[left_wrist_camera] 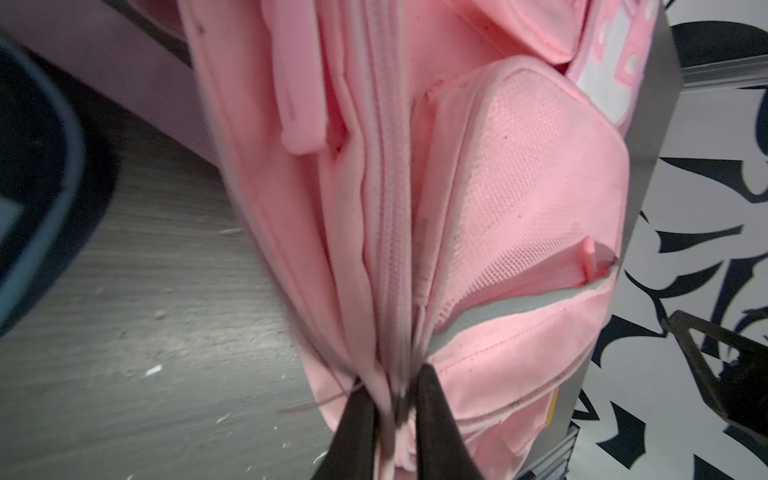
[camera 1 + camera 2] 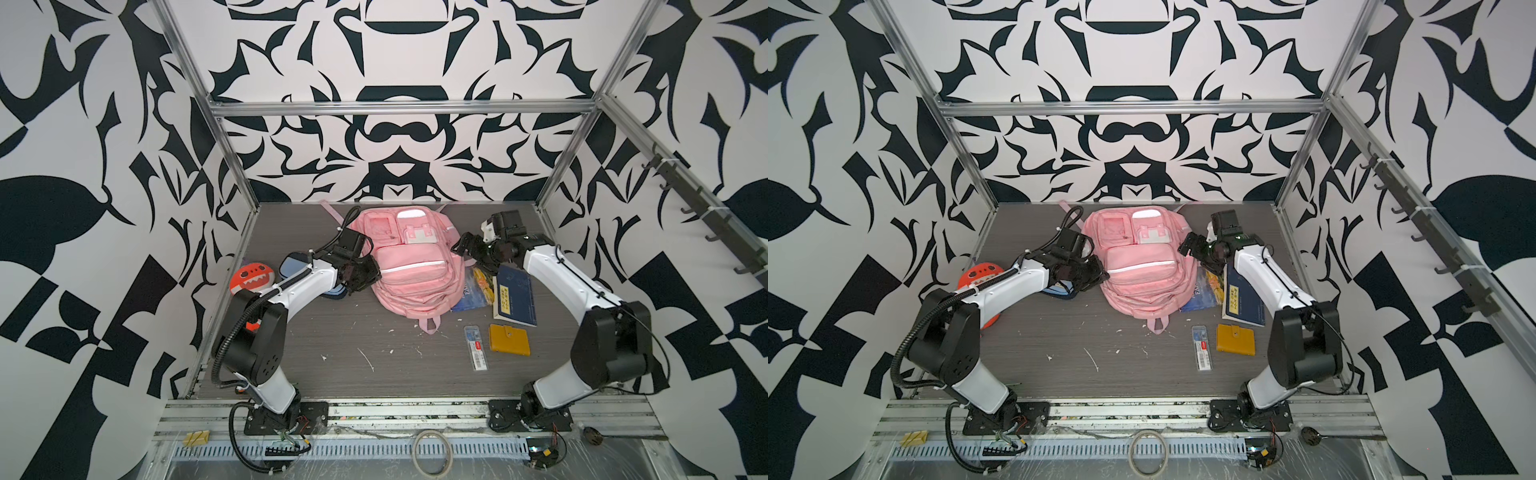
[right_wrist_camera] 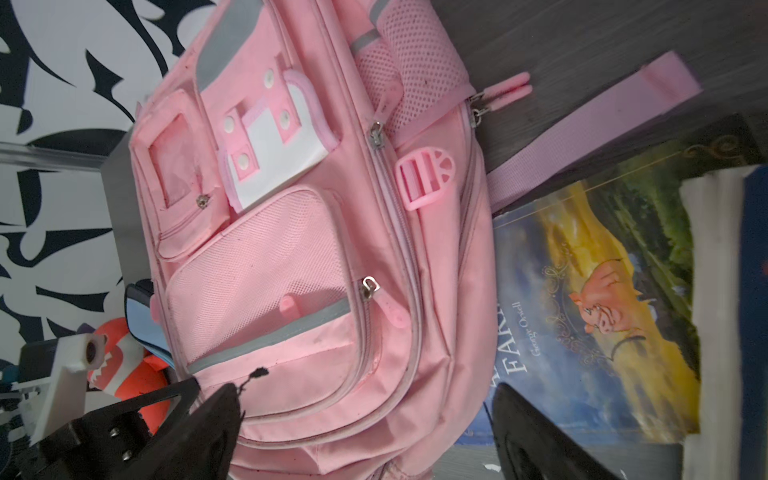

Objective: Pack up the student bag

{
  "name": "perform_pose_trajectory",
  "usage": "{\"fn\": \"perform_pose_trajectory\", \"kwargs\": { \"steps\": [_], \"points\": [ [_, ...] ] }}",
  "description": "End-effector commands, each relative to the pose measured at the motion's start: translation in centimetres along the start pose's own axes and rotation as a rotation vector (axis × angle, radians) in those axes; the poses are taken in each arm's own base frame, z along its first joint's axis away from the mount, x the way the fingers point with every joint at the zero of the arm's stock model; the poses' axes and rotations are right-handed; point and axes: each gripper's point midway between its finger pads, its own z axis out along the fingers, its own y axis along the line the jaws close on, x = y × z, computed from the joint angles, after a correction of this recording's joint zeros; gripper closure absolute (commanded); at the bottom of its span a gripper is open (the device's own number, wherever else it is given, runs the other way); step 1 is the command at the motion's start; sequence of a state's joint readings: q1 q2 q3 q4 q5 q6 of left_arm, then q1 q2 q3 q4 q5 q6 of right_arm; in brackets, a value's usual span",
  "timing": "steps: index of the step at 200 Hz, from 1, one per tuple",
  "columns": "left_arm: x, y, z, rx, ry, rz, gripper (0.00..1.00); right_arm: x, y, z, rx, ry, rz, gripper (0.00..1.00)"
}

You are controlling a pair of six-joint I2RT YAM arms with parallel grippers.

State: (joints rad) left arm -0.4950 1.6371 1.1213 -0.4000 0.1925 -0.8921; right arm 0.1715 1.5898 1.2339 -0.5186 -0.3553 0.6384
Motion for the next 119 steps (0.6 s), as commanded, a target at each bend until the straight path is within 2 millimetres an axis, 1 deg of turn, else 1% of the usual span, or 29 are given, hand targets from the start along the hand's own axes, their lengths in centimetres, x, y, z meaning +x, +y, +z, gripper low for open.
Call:
{"fn": "perform_pose_trajectory", "kwargs": {
  "steps": [1, 18, 29, 34, 41, 46, 55, 62, 71, 81, 86, 88, 92, 102, 105, 119],
  "points": [
    [0.0, 1.4, -2.4, -0.101, -0.045, 0.009, 1.0, -1.1, 2.0, -0.1, -0.103, -0.003, -0.086, 0.04],
    [0.1, 2.8, -3.2, -0.196, -0.042, 0.003, 1.0, -0.6, 2.1, 1.6, -0.131, 0.057, -0.097, 0.04],
    [0.0, 3.2, -3.7, -0.227, -0.048, 0.011, 0.94, -0.5, 1.8, 2.7, -0.139, 0.083, -0.101, 0.04],
    [0.1, 3.3, -3.9, -0.234, -0.05, 0.012, 0.89, -0.4, 1.6, 3.3, -0.137, 0.094, -0.101, 0.04],
    [0.1, 3.3, -4.0, -0.234, -0.05, 0.02, 0.81, -0.3, 1.4, 3.9, -0.138, 0.107, -0.096, 0.05],
    [0.1, 3.2, -4.2, -0.234, -0.049, 0.033, 0.72, -0.3, 1.4, 4.2, -0.141, 0.118, -0.092, 0.05],
    [0.1, 3.1, -4.6, -0.243, -0.049, 0.058, 0.51, -0.4, 1.6, 4.3, -0.142, 0.131, -0.1, 0.06],
    [0.1, 3.1, -5.0, -0.254, -0.05, 0.088, 0.39, -0.5, 1.4, 4.3, -0.123, 0.131, -0.113, 0.06],
    [0.1, 3.0, -5.6, -0.263, -0.052, 0.133, 0.27, -0.9, 1.4, 4.3, -0.115, 0.124, -0.127, 0.08],
    [0.1, 2.8, -6.3, -0.268, -0.056, 0.192, 0.17, -1.3, 1.4, 4.4, -0.103, 0.111, -0.141, 0.1],
    [0.1, 2.6, -6.6, -0.269, -0.06, 0.224, 0.16, -1.5, 1.2, 4.5, -0.092, 0.108, -0.14, 0.12],
    [0.1, 2.5, -6.8, -0.271, -0.059, 0.236, 0.13, -1.6, 1.2, 4.5, -0.089, 0.104, -0.14, 0.14],
    [0.2, 2.3, -7.1, -0.27, -0.059, 0.263, 0.11, -1.7, 1.0, 4.7, -0.081, 0.104, -0.137, 0.15],
    [0.3, 1.2, -7.9, -0.253, -0.058, 0.352, 0.1, -1.9, 0.9, 5.1, -0.081, 0.101, -0.116, 0.19],
    [0.7, 1.1, -8.1, -0.259, -0.044, 0.384, 0.1, -1.9, 0.9, 5.3, -0.082, 0.1, -0.107, 0.19],
    [2.3, -1.5, -8.4, -0.209, -0.027, 0.598, 0.1, -2.3, 0.8, 5.9, -0.083, 0.093, -0.067, 0.22]
  ]
}}
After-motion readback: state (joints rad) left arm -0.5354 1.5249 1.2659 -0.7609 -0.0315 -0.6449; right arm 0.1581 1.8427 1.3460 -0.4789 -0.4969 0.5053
